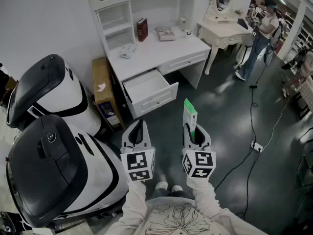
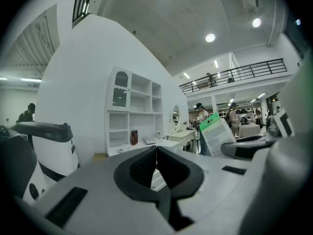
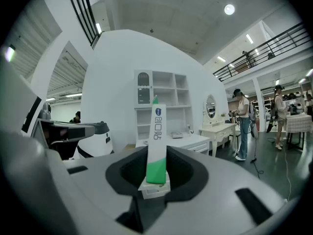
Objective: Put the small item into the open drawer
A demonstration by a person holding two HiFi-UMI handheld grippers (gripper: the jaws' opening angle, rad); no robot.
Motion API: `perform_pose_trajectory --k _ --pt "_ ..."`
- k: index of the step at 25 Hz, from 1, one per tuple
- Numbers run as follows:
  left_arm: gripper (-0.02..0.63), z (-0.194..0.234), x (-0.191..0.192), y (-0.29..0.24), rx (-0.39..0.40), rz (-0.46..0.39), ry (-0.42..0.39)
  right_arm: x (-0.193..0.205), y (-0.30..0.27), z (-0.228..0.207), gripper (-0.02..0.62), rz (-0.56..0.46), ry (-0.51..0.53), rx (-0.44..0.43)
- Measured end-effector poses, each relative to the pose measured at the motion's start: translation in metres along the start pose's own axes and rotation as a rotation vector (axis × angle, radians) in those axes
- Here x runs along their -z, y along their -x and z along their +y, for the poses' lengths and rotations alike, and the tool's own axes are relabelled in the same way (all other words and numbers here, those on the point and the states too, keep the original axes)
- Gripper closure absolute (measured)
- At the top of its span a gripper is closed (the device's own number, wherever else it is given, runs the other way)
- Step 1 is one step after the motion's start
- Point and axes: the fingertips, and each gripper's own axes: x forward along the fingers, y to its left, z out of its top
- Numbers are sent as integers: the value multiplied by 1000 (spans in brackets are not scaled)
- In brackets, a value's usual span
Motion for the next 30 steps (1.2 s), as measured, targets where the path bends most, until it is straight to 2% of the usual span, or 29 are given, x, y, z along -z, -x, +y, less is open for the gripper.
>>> perform_pose_trajectory --k 18,30 --pt "600 26 14 -19 18 20 -11 9 -31 20 506 6 -34 2" --pt "600 50 32 -42 -7 50 14 23 -67 31 506 38 -34 -28"
